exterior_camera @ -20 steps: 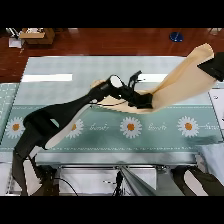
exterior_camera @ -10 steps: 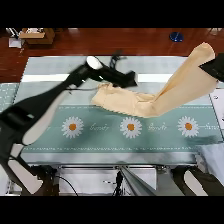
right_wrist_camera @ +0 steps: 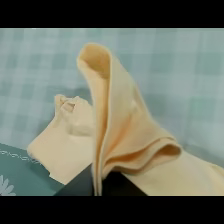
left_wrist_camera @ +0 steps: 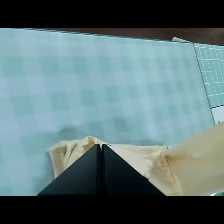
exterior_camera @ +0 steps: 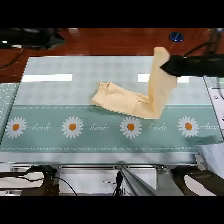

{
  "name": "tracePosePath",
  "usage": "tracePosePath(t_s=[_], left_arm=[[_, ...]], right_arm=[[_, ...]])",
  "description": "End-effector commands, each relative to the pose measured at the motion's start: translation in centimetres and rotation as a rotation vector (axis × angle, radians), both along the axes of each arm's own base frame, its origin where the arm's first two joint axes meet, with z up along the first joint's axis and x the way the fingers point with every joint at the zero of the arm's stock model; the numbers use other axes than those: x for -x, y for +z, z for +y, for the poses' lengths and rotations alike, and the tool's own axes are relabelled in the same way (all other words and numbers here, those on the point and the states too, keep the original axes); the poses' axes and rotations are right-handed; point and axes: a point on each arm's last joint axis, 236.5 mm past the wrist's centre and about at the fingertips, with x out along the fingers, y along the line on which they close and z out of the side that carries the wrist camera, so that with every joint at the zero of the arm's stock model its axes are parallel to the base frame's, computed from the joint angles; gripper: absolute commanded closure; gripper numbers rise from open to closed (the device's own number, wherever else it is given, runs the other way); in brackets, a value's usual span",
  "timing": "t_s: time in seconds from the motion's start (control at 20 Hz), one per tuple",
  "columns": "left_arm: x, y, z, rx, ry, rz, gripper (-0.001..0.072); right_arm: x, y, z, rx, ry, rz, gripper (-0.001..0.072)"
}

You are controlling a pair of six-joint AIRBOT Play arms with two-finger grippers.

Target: Fold the shirts.

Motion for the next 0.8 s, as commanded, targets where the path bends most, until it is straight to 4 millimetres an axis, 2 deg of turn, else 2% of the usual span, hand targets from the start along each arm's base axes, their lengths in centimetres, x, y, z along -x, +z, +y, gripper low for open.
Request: tracePosePath(t_s=[0.0, 0.1, 0.2, 0.35, 0.4, 0.45, 0.5, 0.6, 0.65, 0.75], left_arm=[[2.9, 2.9, 4.8, -0.054, 0.034, -0.033, 0.0685], [4.7, 3.7, 4.4, -0.077, -0.008, -0.038, 0.0685], [6.1, 4.4, 3.7, -0.091, -0.046, -0.045, 0.0685], [6.8, 5.1, 3.1, -0.099, -0.062, -0.064, 0.0685], [6.8, 5.2, 2.9, -0.099, -0.065, -0.064, 0.0685], [6.8, 5.1, 2.9, -0.099, -0.066, -0.064, 0.0685], [6.9, 5.1, 2.8, -0.099, -0.069, -0.064, 0.0685], [6.9, 5.1, 2.7, -0.099, -0.071, -0.064, 0.0685], [6.9, 5.1, 2.7, -0.101, -0.073, -0.065, 0.0685], [6.9, 5.1, 2.7, -0.103, -0.073, -0.066, 0.0685]], right_arm=[[-3.1, -4.9, 6.8, -0.017, 0.038, -0.011, 0.0679], [-4.5, -8.3, 10.8, -0.055, 0.025, -0.006, 0.0679], [-4.9, -11.5, 14.7, -0.132, -0.008, 0.032, 0.0678], [-3.1, -15.5, 19.7, -0.226, -0.023, 0.145, 0.0676], [-2.2, -16.5, 20.9, -0.232, -0.012, 0.172, 0.0601], [-1.6, -17.0, 21.7, -0.230, -0.001, 0.178, 0.0379], [-1.3, -17.0, 22.1, -0.228, 0.008, 0.175, 0.0228], [-1.3, -15.4, 22.1, -0.241, 0.016, 0.157, 0.0219], [-1.6, -13.9, 21.6, -0.246, 0.019, 0.128, 0.0219], [-2.7, -10.3, 19.0, -0.205, 0.039, 0.036, 0.0220]])
